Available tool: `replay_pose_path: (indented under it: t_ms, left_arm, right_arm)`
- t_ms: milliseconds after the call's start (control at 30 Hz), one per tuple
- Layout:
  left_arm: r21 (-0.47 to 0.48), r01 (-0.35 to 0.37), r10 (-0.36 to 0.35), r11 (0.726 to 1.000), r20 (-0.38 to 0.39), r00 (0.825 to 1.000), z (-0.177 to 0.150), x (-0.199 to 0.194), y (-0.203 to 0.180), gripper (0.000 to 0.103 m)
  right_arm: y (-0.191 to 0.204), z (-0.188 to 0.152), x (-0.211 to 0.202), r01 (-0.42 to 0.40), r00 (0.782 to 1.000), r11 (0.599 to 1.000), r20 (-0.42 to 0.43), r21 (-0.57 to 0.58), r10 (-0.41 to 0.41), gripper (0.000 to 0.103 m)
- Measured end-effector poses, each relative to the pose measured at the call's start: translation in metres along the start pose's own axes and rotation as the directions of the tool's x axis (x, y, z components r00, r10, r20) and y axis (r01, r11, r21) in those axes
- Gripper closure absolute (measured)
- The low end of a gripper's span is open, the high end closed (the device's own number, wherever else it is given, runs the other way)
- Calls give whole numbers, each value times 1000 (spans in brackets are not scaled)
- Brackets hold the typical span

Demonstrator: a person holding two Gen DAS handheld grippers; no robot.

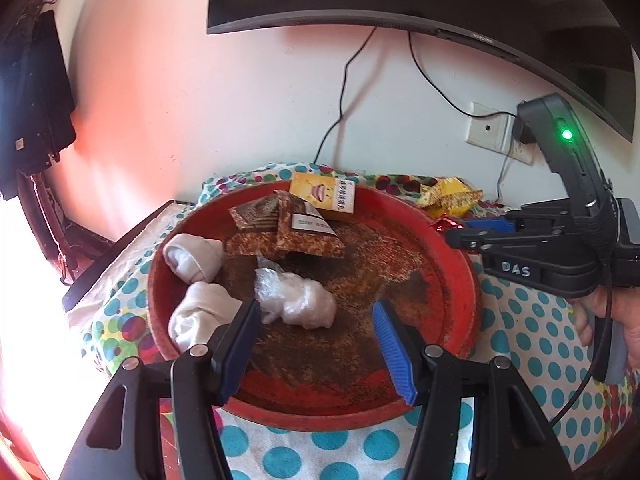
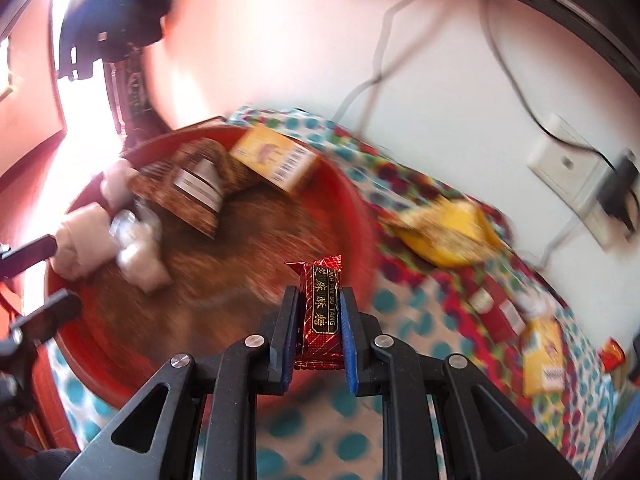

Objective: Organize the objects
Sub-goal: 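Carry the red candy bar with the right tool into the red tray and release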

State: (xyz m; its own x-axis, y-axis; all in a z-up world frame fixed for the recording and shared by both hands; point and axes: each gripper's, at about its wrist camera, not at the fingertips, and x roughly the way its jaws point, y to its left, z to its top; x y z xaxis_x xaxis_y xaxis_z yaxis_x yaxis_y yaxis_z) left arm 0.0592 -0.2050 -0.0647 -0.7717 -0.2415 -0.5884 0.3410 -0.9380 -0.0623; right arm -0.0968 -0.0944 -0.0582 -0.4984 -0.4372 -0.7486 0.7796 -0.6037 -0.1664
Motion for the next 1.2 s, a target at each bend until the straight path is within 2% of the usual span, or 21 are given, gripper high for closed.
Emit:
replay_pose_path:
  t_ms: [300, 500, 700, 767, 900, 1067, 1133, 1200]
  left_arm:
    - [-86, -51, 51, 995, -3, 999, 7, 3, 32, 43]
    - [-108, -75, 75, 991, -8, 997, 8, 7, 43, 43]
    - [-124, -66, 63, 990, -29, 998, 7, 13, 48, 43]
    - [-120, -66, 62, 991, -34, 997, 7, 15, 47, 43]
    - [-103, -67, 63, 992, -41, 997, 5, 16, 43, 43]
    - [-80, -68, 64, 994, -42, 997, 4, 16, 37, 43]
    - [-73, -63, 60, 995, -44, 997, 3, 17, 35, 43]
    - [-59, -65, 63, 996, -44, 997, 2, 17, 31, 43]
  right_arm:
    - [42, 45, 36, -82, 997, 997, -9, -18, 82, 85]
    - [49, 56, 59, -102, 994, 995, -33, -3, 102, 85]
    - [47, 61, 75, -105, 993, 994, -56, 8, 106, 84]
    - [48, 59, 79, -111, 991, 994, -70, 7, 111, 82]
    - [44, 56, 73, -95, 995, 995, -35, 10, 95, 60]
    - [17, 43, 42, -76, 996, 996, 46, 51, 74, 55]
    - [-2, 31, 30, -30, 997, 997, 68, 68, 26, 51]
    - [-30, 14, 21, 14, 998, 994, 67, 111, -22, 51]
